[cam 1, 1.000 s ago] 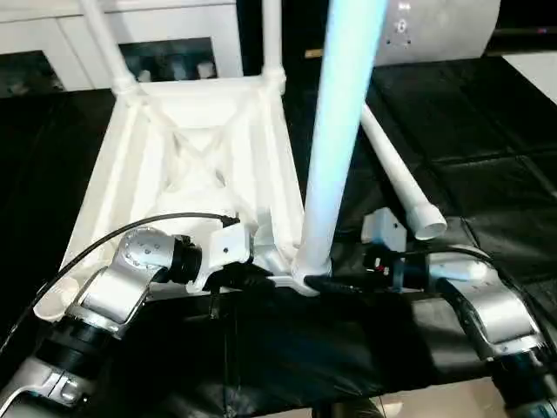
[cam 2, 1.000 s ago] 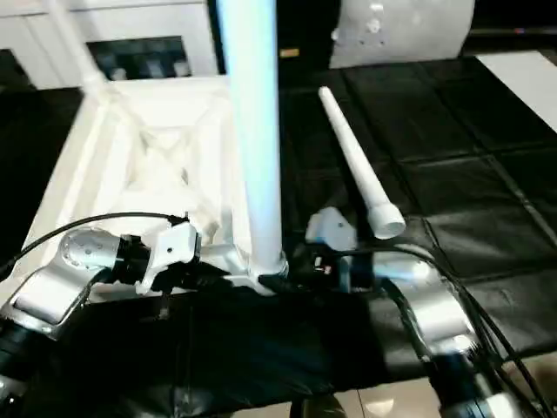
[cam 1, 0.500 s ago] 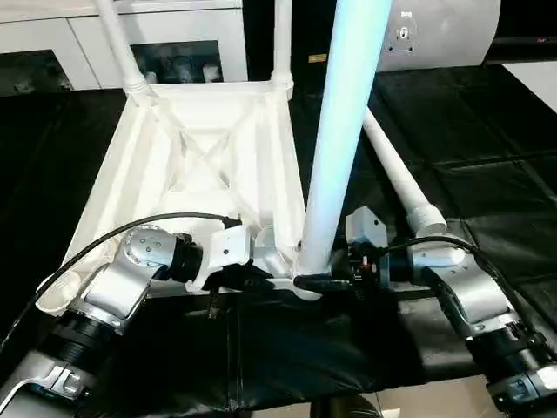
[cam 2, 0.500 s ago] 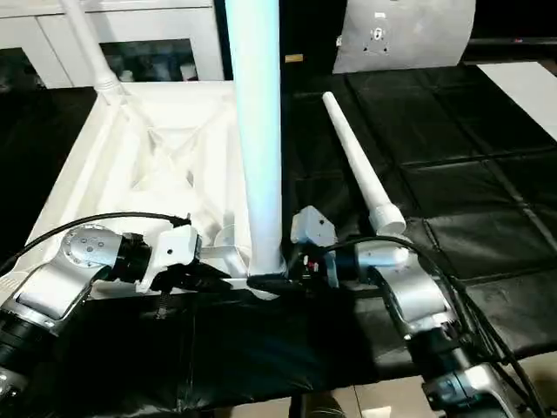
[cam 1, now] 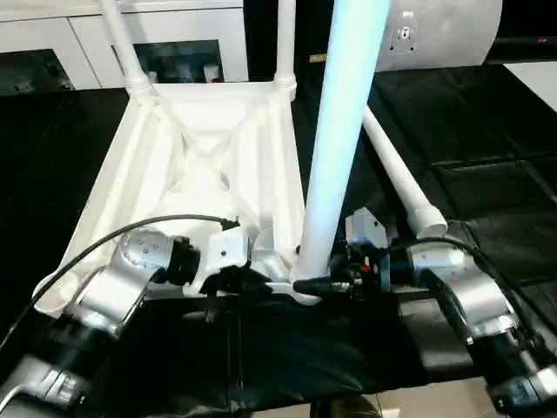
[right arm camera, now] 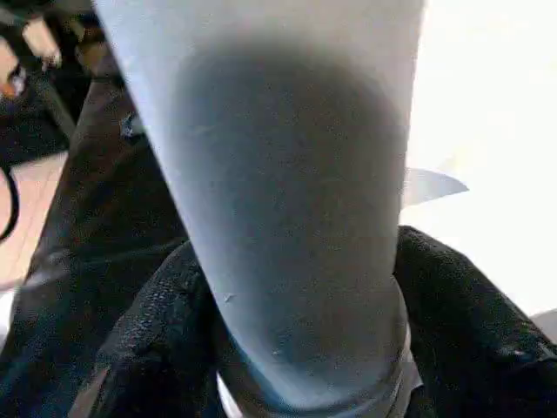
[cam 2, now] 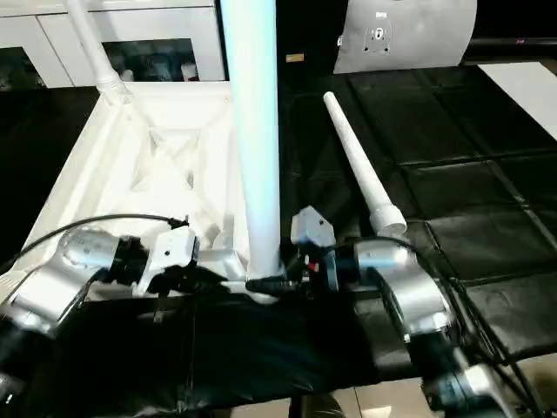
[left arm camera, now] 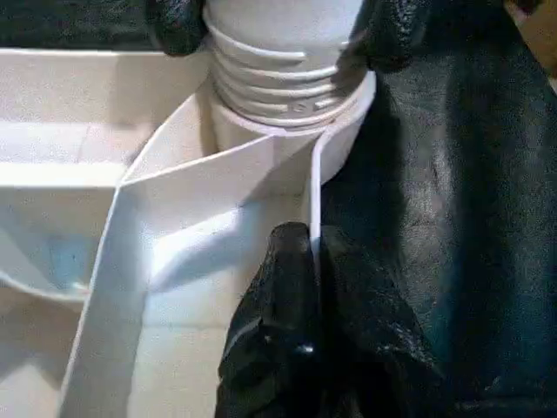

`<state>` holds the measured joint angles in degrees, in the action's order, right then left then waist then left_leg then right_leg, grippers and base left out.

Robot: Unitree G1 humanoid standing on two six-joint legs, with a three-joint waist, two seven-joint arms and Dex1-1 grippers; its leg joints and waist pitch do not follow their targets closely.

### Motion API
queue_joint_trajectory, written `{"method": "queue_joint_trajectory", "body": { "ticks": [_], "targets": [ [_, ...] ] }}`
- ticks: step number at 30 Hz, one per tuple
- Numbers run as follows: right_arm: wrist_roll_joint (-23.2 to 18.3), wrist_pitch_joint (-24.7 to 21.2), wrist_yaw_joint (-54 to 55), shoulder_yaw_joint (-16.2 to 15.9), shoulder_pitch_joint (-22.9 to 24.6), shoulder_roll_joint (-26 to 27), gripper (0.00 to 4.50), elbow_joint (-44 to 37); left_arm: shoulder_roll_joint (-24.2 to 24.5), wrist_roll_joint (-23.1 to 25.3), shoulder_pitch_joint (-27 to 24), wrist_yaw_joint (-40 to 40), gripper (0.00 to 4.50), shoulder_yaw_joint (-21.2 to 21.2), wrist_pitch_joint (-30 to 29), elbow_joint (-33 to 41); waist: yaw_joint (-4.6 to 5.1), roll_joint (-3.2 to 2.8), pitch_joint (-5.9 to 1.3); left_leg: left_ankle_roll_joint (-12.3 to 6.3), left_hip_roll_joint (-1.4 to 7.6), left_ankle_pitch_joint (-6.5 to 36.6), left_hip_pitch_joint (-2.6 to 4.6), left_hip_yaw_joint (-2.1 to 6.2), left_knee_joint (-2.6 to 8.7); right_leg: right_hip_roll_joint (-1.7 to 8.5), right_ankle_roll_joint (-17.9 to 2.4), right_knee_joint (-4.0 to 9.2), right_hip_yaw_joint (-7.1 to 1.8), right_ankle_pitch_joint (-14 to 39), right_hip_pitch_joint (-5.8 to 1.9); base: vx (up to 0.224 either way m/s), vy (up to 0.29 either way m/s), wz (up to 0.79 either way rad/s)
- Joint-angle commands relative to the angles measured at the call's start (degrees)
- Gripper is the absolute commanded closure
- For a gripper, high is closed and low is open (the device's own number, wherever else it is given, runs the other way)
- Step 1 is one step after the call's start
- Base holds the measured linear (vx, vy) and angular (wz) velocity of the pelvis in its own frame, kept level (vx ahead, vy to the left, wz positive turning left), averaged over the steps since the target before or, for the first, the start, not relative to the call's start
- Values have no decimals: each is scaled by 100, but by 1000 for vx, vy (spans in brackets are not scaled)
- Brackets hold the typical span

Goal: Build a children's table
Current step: Rotate leg to tighten

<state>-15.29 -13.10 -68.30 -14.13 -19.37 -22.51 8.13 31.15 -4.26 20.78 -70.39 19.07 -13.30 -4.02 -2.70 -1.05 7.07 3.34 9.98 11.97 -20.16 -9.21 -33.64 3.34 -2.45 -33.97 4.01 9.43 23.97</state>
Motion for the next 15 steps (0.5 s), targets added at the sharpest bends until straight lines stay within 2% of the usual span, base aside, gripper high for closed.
{"method": "queue_joint_trajectory", "body": {
  "ticks": [1, 2, 3, 4, 6, 7, 8, 9, 11, 12, 15],
  "targets": [
    [-209, -326, 465, -112, 346, 289, 185, -549, -236, -32, -259, 517, 450, 114, -636, 561, 5, 8, -311, -499, 301, 590, -47, 65, 403, 464, -1225, 397, -336, 1563, -366, 0, 0, 0],
    [-210, -330, 471, -112, 350, 292, 185, -555, -239, -32, -262, 524, 450, 112, -643, 567, 22, 11, -287, -461, 301, 691, -42, 61, 420, 460, -1174, 422, -340, 1731, -354, 0, 0, 0],
    [-169, -574, 1049, -89, 628, 550, 186, -916, -511, -48, -437, 987, 450, 40, -1116, 928, 47, 28, -271, -403, 287, 764, -36, 55, 435, 449, -1096, 441, -345, 1947, -350, 0, 0, 0],
    [-150, -678, 1305, -87, 757, 669, 186, -1083, -641, -40, -512, 1204, 450, 15, -1311, 1084, 52, 24, -259, -366, 297, 758, -44, 60, 444, 448, -1081, 448, -352, 1983, -346, 0, 0, 0],
    [-14, -979, 1877, -145, 1015, 967, 187, -1430, -1016, 109, -645, 1747, 450, -1, -1750, 1359, 134, 56, -212, -267, 264, 1009, -73, 84, 480, 437, -827, 516, -330, 2607, -346, 0, 0, 0],
    [140, -1161, 2362, -135, 1136, 1269, 187, -1552, -1306, 250, -706, 2128, 450, -4, -1994, 1468, 155, 48, -202, -238, 262, 1057, -72, 86, 482, 438, -767, 530, -329, 2728, -330, 0, 0, 0],
    [285, -1340, 2845, -94, 1203, 1558, 188, -1590, -1587, 350, -721, 2477, 450, -40, -2206, 1495, 226, 71, -176, -220, 243, 1231, -53, 80, 478, 438, -616, 601, -328, 3111, -285, 0, 0, 0],
    [419, -1433, 3230, -43, 1223, 1779, 188, -1562, -1805, 475, -706, 2772, 450, -72, -2322, 1465, 275, 83, -169, -190, 203, 1313, -54, 101, 468, 443, -452, 637, -305, 3517, -274, 0, 0, 0],
    [574, -1568, 3783, 67, 1209, 2097, 188, -1493, -2090, 603, -657, 3169, 450, -120, -2492, 1430, 335, 78, -152, -196, 167, 1396, -43, 117, 467, 449, -212, 709, -289, 3916, -243, 0, 0, 0],
    [635, -1623, 4048, 142, 1167, 2251, 188, -1418, -2205, 643, -618, 3329, 450, -134, -2550, 1408, 366, 98, -159, -228, 159, 1408, -28, 115, 468, 440, -134, 742, -284, 3969, -222, 0, 0, 0],
    [803, -1707, 4606, 185, 1019, 2530, 188, -1255, -2456, 791, -487, 3688, 450, -132, -2740, 1366, 394, 65, -149, -245, 184, 1464, -34, 135, 507, 428, -73, 750, -271, 3783, -210, 0, 0, 0]
  ]
}}
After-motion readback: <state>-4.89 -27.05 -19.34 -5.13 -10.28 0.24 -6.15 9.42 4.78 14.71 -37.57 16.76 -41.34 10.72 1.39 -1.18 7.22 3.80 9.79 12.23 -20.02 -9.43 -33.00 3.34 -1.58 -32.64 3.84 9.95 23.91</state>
